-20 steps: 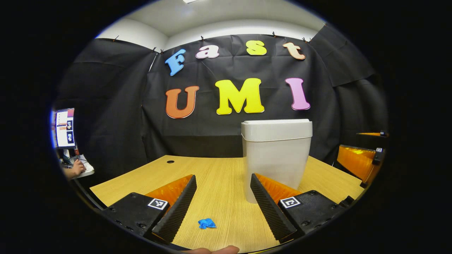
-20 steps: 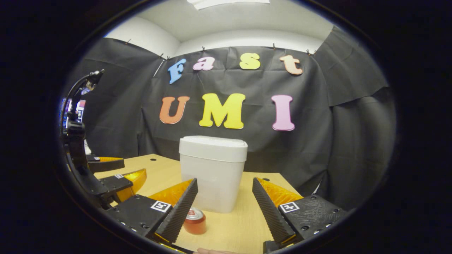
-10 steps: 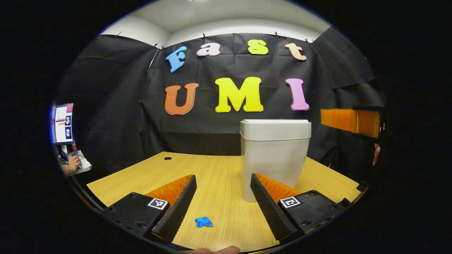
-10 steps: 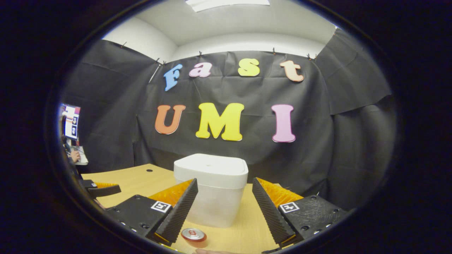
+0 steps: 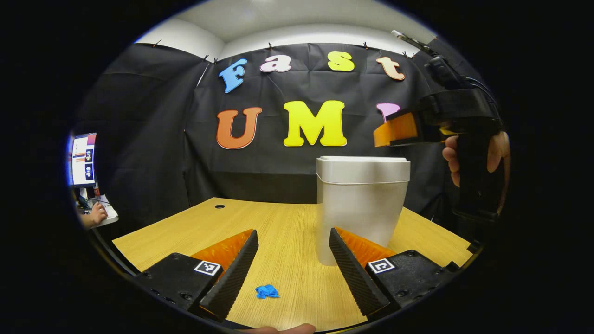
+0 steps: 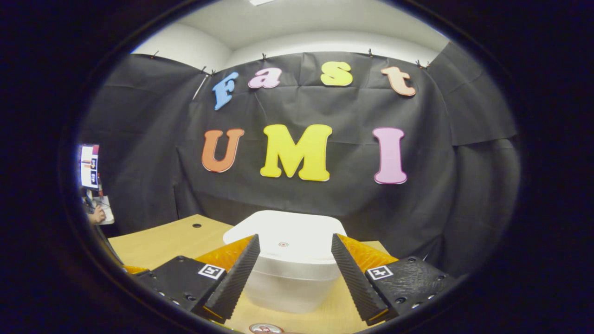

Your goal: Press the lid of the desktop garbage bin to open it, pick up the crumpled paper on the desktop and throw it into the bin, then pick up the pop can on the desktop and drop it into the bin, and finally close the garbage bin lid.

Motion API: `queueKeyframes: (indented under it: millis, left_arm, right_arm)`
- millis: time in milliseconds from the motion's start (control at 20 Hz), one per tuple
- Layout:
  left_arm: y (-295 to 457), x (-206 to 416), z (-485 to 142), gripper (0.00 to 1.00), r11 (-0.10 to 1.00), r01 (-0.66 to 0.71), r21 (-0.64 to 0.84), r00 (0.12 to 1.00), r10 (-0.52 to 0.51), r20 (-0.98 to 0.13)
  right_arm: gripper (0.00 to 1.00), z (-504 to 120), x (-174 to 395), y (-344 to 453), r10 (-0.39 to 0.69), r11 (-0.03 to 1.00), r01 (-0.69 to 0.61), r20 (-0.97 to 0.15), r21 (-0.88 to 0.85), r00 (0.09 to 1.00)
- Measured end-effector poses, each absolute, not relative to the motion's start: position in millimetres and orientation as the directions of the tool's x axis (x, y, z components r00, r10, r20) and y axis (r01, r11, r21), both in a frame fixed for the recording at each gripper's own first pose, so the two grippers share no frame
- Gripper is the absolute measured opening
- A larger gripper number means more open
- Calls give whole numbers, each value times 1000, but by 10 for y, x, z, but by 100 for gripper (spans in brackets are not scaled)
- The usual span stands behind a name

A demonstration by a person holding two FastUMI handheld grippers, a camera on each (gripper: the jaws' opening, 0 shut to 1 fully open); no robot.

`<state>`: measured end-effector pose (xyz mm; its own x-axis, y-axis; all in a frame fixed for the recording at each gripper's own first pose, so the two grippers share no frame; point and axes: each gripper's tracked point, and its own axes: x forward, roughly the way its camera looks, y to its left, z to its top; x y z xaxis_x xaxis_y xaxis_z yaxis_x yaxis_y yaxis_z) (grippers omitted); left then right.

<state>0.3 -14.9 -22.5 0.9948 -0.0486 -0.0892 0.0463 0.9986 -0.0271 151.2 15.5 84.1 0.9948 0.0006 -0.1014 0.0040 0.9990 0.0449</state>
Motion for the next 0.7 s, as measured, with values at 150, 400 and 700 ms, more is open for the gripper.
queueKeyframes:
  millis: [150,400,700]
  left_arm:
    - [-163,10,-273,99,998,49,-34,993,-53,-101]
    - [-153,12,-300,99,998,47,-34,993,-50,-108]
    - [-144,34,-337,99,999,42,-35,992,-45,-118]
  right_arm:
    - [78,950,1648,291,39,997,-34,-72,65,997]
    - [33,880,1788,330,25,999,-23,-95,23,995]
    - [0,742,1769,328,11,1000,-8,-173,18,985]
